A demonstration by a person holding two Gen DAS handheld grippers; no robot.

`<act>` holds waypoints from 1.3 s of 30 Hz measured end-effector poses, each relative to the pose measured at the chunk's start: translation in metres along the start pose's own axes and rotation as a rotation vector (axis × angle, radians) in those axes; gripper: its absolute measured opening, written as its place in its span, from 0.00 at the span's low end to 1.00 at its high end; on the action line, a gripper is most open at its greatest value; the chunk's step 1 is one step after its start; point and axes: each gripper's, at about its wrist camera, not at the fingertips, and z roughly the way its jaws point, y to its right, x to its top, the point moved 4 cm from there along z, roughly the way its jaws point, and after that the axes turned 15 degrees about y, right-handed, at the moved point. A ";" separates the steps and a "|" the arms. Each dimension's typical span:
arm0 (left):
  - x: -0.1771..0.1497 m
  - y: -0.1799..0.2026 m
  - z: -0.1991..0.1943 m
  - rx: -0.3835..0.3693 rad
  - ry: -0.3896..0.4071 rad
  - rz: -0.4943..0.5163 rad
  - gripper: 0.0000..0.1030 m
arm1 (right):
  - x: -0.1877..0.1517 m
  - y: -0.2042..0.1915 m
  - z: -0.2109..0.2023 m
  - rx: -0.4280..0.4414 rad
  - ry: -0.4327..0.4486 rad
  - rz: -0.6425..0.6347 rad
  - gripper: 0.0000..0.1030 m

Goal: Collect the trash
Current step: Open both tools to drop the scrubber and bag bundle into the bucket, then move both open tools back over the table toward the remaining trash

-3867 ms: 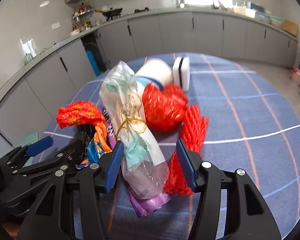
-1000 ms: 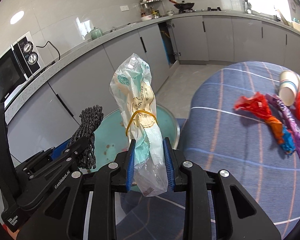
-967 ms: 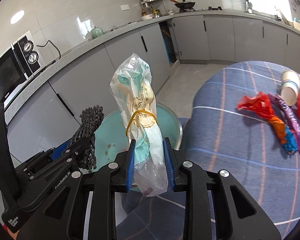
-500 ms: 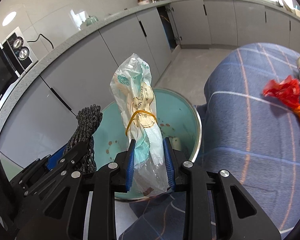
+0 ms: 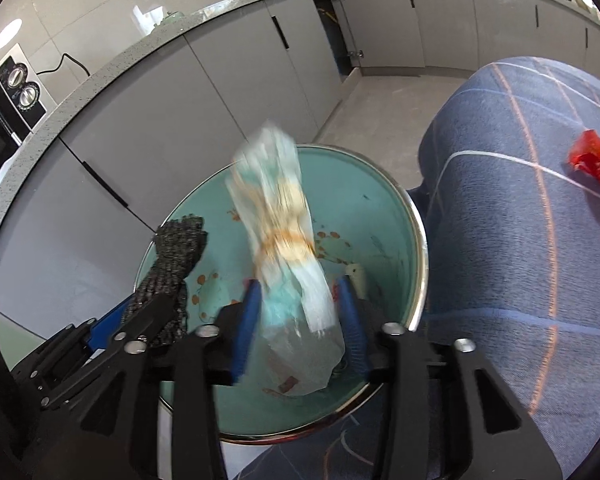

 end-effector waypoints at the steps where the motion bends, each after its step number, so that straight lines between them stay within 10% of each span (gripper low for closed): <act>1: 0.001 0.001 0.000 0.003 0.001 0.002 0.26 | 0.001 0.000 -0.001 0.000 0.008 -0.003 0.48; 7: -0.001 0.003 -0.002 0.025 0.008 0.013 0.55 | 0.012 0.013 -0.025 -0.053 0.087 -0.032 0.49; 19: 0.004 0.020 -0.022 0.054 0.038 0.023 0.82 | 0.019 0.036 -0.066 -0.131 0.195 -0.032 0.76; 26: 0.007 0.043 -0.033 0.038 0.059 0.055 0.86 | 0.024 0.067 -0.102 -0.238 0.323 -0.008 0.85; 39: 0.007 0.098 -0.047 -0.026 0.085 0.119 0.94 | 0.016 0.113 -0.132 -0.304 0.281 0.008 0.85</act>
